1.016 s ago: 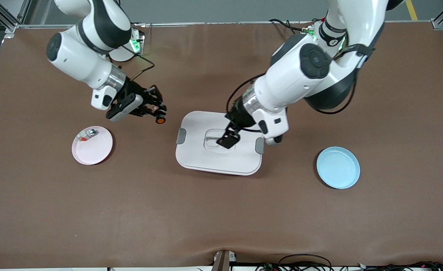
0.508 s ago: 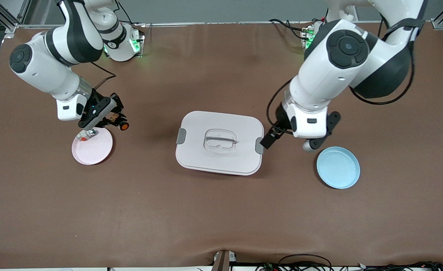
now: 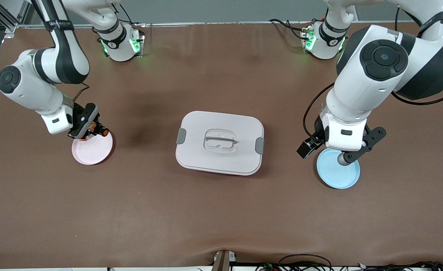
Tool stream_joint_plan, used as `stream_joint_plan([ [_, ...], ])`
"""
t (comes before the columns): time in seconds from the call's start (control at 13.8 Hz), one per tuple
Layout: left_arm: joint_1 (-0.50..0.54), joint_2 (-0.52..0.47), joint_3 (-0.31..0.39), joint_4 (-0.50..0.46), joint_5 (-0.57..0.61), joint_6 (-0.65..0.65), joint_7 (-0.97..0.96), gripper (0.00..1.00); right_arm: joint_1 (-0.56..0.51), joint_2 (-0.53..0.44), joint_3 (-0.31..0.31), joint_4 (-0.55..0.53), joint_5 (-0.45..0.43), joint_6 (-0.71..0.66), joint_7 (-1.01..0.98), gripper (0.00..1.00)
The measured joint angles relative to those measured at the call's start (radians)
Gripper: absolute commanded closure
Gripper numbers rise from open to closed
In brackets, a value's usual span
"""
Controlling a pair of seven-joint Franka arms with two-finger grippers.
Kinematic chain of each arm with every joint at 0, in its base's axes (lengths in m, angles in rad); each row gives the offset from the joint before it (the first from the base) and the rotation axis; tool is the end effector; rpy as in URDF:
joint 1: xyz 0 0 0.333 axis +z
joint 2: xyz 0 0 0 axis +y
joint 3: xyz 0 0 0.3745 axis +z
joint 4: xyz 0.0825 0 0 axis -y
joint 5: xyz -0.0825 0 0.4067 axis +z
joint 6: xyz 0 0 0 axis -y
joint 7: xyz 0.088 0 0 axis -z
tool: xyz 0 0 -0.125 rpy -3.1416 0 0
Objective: Transfer orange switch to right arm and place
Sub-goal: 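Carry the switch to the pink plate while the left gripper withdraws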
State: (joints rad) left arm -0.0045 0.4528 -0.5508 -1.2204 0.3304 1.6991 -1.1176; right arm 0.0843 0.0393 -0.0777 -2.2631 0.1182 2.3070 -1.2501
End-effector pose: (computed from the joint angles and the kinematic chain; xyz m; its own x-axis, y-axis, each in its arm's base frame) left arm 0.6831 -0.2701 0.5860 0.8229 0.5539 0.1266 0.5545 -0.8315 0.0341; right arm 0.5436 0.0077 0.3693 0.3829 0.9203 0.0809 0.9238 -0.3821 -0.0253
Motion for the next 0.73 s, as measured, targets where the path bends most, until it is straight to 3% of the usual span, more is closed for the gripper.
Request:
stream_joint_plan([
  [0.44,0.148,-0.037,0.001,0.0,0.014,-0.066,0.306,0.0,-0.013,0.072,0.004,-0.032,-0.185,0.168,-0.039,1.0],
  [0.73,0.211,-0.05,-0.001,0.0,0.011,-0.069,0.421,0.0,-0.062,0.145,0.003,-0.056,-0.204,0.283,-0.142,1.0],
])
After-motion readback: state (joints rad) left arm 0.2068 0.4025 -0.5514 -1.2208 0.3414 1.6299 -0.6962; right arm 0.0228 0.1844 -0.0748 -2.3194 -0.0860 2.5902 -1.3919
